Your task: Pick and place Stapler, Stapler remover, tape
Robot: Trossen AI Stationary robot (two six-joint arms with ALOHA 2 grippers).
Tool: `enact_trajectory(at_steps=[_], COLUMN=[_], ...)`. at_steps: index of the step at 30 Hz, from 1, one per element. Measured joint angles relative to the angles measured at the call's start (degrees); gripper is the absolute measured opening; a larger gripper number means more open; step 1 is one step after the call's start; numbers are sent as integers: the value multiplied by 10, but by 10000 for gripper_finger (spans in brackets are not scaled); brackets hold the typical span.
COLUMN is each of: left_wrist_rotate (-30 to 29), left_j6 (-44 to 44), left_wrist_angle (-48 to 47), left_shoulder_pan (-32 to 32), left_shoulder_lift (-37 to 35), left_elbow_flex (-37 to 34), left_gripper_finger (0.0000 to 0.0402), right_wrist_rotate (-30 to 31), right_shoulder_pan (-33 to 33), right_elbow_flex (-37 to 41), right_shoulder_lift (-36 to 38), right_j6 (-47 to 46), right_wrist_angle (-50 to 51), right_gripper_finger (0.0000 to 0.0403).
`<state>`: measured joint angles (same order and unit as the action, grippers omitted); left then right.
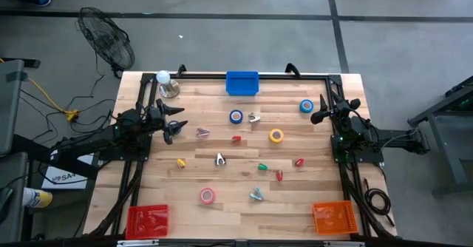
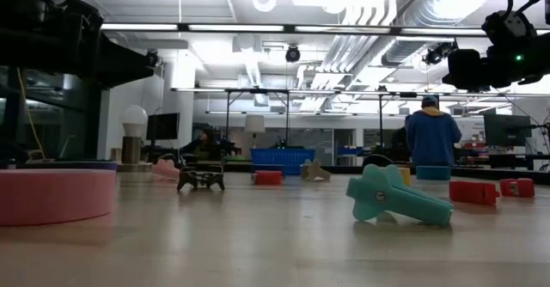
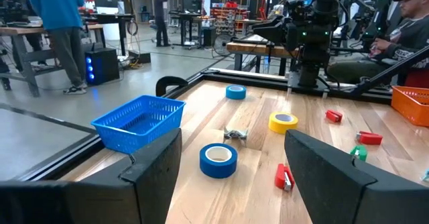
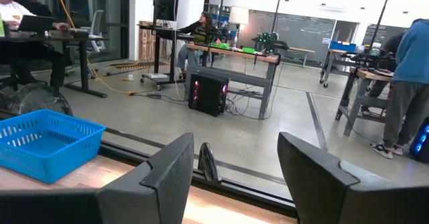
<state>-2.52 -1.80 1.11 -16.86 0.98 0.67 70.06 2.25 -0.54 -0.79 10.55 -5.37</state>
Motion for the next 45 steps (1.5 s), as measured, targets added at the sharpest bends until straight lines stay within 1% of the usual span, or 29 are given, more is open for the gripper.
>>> enact_trajectory(at_steps=[31, 36, 45], left_wrist_rotate=[4, 5, 5], left_j6=[-2, -2, -2], left_wrist_angle=[0, 0, 0], left_shoulder_pan=[0, 0, 0], left_shoulder_lift=[0, 0, 0], left_elbow_flex=[0, 0, 0], left_gripper_finger=[262, 262, 262], right_wrist_rotate=[0, -3, -4], right_shoulder_pan=[0, 0, 0], right_elbow_flex=[0, 0, 0], right_shoulder_lift=[0, 0, 0], right_j6=[0, 36, 138], right_wrist_angle=[0, -1, 0], right_gripper_finger=[208, 208, 208])
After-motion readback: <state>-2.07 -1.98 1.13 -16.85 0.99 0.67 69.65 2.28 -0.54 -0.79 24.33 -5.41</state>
